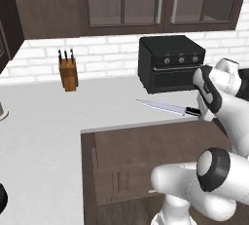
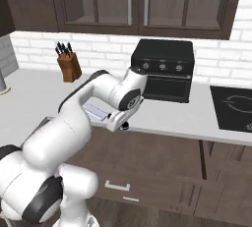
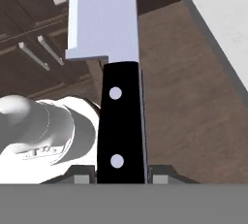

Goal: Pick up the knife from the drawer and place it on the cutting board. Then place the meat from the plate to the cutting board.

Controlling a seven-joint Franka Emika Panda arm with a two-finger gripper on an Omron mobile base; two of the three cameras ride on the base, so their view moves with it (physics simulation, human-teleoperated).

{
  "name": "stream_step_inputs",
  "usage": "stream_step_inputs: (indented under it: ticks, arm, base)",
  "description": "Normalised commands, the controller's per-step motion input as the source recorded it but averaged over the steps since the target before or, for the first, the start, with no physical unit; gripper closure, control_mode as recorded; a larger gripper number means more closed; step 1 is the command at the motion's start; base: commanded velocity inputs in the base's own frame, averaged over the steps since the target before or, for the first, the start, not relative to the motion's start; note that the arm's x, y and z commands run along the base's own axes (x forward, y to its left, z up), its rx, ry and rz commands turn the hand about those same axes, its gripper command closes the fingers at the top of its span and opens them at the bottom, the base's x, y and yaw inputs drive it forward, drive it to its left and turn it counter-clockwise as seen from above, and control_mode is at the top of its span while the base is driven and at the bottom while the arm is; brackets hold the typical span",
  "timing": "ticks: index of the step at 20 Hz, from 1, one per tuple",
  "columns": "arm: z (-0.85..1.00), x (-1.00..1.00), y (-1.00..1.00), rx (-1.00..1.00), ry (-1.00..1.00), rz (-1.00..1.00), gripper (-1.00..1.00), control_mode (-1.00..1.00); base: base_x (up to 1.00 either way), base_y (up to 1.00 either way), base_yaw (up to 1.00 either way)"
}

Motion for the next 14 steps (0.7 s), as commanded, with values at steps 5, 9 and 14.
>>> stream_step_inputs:
  ticks: [5, 9, 14]
  arm:
    - [0.45, -0.76, 0.01, 0.04, 0.0, -0.25, 1.0, -1.0]
    - [0.37, -0.66, 0.0, 0.03, 0.0, -0.23, 1.0, -1.0]
    - [0.08, -0.18, 0.0, 0.02, 0.01, -0.06, 1.0, 1.0]
  base:
    - [0.0, 0.0, 0.0]
    - [0.0, 0.0, 0.0]
    - [-0.26, 0.0, -0.07]
